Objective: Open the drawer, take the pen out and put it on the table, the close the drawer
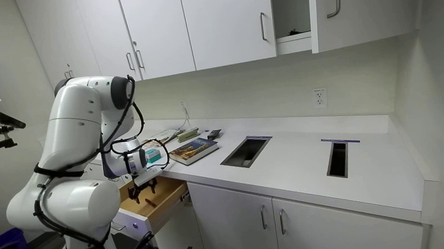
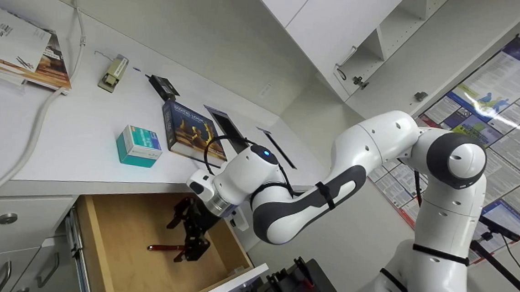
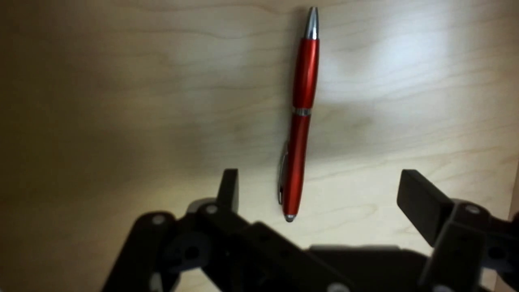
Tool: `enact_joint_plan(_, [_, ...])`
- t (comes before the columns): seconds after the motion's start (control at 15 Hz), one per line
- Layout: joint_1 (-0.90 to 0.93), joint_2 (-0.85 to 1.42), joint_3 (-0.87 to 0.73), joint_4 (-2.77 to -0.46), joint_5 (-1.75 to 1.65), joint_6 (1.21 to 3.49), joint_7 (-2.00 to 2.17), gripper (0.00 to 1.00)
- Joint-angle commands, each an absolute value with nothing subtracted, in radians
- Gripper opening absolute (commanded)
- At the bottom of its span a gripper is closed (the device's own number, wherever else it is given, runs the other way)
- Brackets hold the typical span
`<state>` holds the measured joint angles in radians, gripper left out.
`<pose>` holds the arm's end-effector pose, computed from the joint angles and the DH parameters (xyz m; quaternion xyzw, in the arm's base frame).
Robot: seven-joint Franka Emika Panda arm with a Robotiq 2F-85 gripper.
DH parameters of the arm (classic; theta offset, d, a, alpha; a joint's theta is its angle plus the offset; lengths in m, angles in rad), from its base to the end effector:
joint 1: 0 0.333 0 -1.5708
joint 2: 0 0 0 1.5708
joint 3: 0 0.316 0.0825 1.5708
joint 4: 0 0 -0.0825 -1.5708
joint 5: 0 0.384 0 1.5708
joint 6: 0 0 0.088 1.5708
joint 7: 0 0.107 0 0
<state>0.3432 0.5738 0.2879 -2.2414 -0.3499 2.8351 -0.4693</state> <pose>0.4163 0.3373 0.1255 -0.7695 -0.6375 -0.0306 0.0224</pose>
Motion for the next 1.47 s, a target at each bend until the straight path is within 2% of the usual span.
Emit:
enact_joint_plan(0.0, [0.388,0.633,0.257,-2.175,-0.383,2.824,-0.414,1.00])
enact_joint_plan(0.13, [0.401,0.653,0.251,-2.155,-0.383,2.823,-0.410,1.00])
enact_joint_plan(0.2, [0.407,0.662,0.247,-2.146,-0.384,2.822,-0.406,0.75])
enact_joint_plan(0.33, [0.415,0.677,0.242,-2.131,-0.386,2.823,-0.399,0.66])
enact_joint_plan(0.87, [0.418,0.691,0.238,-2.105,-0.390,2.827,-0.400,0.04])
enact_joint_plan(0.93, [0.418,0.692,0.238,-2.103,-0.390,2.825,-0.400,0.00])
enact_joint_plan(1.07, [0.419,0.690,0.237,-2.102,-0.390,2.819,-0.399,0.05])
enact_joint_plan(1.4, [0.419,0.578,0.257,-2.176,-0.355,2.743,-0.329,0.05])
